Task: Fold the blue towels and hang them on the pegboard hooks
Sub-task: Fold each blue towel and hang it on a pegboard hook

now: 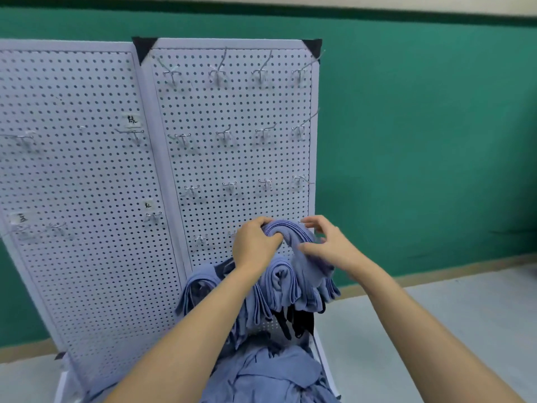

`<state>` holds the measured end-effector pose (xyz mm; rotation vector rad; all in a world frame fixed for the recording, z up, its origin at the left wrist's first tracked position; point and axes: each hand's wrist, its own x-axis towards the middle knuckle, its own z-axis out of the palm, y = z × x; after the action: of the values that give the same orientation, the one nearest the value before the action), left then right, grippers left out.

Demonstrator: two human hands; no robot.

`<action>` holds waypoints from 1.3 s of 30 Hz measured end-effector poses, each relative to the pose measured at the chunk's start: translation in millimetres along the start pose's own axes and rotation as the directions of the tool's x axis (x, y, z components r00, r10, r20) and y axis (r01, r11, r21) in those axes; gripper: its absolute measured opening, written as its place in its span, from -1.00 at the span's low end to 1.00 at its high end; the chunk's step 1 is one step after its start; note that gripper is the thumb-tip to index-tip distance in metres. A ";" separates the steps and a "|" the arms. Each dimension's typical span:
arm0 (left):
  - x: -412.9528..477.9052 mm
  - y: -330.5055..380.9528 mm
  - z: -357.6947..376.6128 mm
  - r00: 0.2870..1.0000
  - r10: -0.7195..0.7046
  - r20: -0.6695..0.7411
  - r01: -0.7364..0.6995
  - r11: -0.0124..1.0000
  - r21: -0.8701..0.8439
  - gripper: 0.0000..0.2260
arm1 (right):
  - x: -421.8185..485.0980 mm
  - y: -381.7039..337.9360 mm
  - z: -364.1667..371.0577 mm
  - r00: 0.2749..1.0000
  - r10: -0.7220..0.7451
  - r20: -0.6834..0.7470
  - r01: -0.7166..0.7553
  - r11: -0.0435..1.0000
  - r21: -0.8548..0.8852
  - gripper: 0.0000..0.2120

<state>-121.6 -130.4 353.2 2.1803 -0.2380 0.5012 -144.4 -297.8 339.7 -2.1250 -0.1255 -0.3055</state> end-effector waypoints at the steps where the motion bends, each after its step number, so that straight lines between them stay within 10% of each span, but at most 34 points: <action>1: 2.6 4.4 7.0 1.000 -0.005 0.002 0.005 1.000 -0.008 -0.89 | 2.4 2.1 2.7 1.000 -0.015 0.018 0.016 0.998 -0.060 -0.45; 8: 20.9 10.1 57.1 0.974 -0.003 0.227 0.016 0.998 -0.054 -0.73 | 22.1 36.0 -18.8 0.958 -0.085 -0.275 0.034 0.982 -0.186 -0.71; 14: 61.9 24.5 89.4 0.988 0.088 0.127 -0.055 0.969 -0.240 -0.75 | 72.0 39.9 -49.7 0.912 -0.149 -0.382 0.098 0.984 -0.150 -0.69; 31: 101.9 -32.4 198.9 0.998 -0.007 -0.066 -0.006 0.982 -0.188 -0.66 | 135.4 126.8 -3.7 0.960 0.042 -0.275 -0.053 0.998 -0.033 -0.72; 39: 116.4 -8.0 175.3 0.985 0.038 0.168 -0.049 0.997 0.057 -0.72 | 138.9 124.4 -7.4 0.907 0.005 -0.421 -0.016 1.000 -0.024 -0.67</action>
<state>33.1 -263.7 302.0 2.2835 -0.3663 0.3535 14.1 -375.7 279.2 -2.0359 0.1441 -0.7549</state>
